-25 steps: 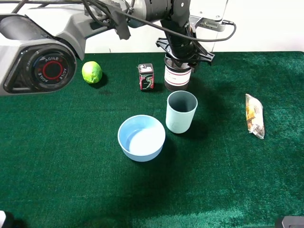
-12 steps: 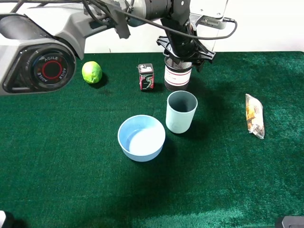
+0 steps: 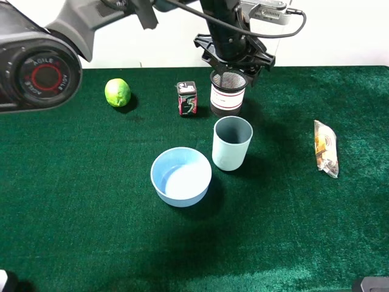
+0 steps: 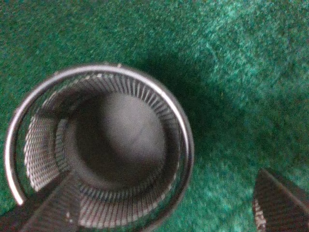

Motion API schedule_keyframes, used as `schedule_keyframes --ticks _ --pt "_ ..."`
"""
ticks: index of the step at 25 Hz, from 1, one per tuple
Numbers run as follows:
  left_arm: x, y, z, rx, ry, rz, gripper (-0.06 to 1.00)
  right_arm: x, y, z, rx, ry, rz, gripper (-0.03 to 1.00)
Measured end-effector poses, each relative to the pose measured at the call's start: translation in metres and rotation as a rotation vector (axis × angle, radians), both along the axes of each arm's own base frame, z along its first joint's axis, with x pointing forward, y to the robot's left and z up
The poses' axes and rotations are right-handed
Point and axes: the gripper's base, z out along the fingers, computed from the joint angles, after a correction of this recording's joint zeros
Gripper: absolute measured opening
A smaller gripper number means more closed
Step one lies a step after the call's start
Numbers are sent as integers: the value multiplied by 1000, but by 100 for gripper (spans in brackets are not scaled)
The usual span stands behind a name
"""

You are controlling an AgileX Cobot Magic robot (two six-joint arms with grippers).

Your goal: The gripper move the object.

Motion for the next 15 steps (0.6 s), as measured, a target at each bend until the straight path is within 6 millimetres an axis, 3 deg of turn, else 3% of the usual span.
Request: schedule_keyframes --ticks 6,15 --pt "-8 11 27 35 37 -2 78 0 0 0 0 0 0 69" --pt "-14 33 73 59 3 -41 92 0 0 0 0 0 0 69"
